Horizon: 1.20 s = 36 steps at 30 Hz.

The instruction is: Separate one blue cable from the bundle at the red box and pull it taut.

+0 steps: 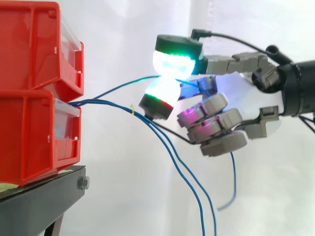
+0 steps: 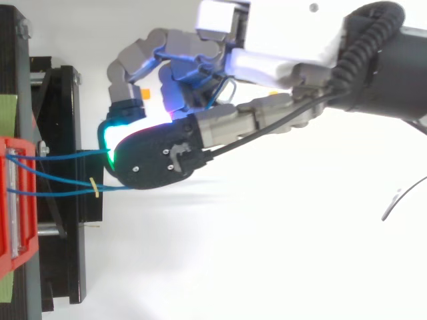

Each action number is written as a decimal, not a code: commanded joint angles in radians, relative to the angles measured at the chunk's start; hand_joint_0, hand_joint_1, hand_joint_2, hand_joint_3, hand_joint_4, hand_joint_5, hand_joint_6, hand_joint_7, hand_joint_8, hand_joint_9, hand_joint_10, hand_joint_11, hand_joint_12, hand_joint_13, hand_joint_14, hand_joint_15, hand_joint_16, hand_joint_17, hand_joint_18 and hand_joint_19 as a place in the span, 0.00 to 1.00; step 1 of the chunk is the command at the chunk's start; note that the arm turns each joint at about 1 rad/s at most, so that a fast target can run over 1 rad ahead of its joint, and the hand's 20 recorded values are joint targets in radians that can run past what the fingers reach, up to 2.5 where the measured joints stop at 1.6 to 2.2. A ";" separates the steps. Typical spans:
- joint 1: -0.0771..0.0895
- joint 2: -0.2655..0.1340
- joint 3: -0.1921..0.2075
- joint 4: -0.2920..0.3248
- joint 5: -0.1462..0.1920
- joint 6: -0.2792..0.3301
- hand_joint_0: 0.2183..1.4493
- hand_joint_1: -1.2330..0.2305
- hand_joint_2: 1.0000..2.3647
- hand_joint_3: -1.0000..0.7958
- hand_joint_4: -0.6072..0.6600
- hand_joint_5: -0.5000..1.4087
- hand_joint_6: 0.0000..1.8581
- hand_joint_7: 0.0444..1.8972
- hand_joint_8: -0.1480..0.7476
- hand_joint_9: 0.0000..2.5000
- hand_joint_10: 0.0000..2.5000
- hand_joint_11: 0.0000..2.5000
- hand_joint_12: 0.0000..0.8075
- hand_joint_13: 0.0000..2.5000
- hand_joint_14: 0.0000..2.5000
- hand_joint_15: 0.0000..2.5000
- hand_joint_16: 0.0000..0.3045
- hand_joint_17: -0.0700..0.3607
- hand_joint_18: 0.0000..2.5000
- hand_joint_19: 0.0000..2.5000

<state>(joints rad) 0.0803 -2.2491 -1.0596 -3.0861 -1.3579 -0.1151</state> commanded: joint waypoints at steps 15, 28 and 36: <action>-0.001 0.043 -0.017 -0.100 0.005 -0.031 0.36 0.34 0.02 0.48 0.42 0.16 0.49 0.59 0.54 0.18 1.00 0.64 0.53 0.24 1.00 0.61 0.13 0.37 0.47 0.68; 0.024 0.043 -0.169 0.184 0.000 0.017 0.36 0.34 0.02 0.54 0.36 0.17 0.49 0.61 0.54 0.18 1.00 0.68 0.53 0.24 1.00 0.61 0.13 0.37 0.46 0.67; 0.042 0.045 -0.221 0.202 -0.006 0.032 0.36 0.34 0.02 0.54 0.36 0.17 0.49 0.61 0.54 0.18 1.00 0.68 0.53 0.24 1.00 0.62 0.13 0.38 0.46 0.66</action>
<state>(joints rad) 0.1139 -2.2054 -1.2553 -2.8880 -1.3627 -0.0913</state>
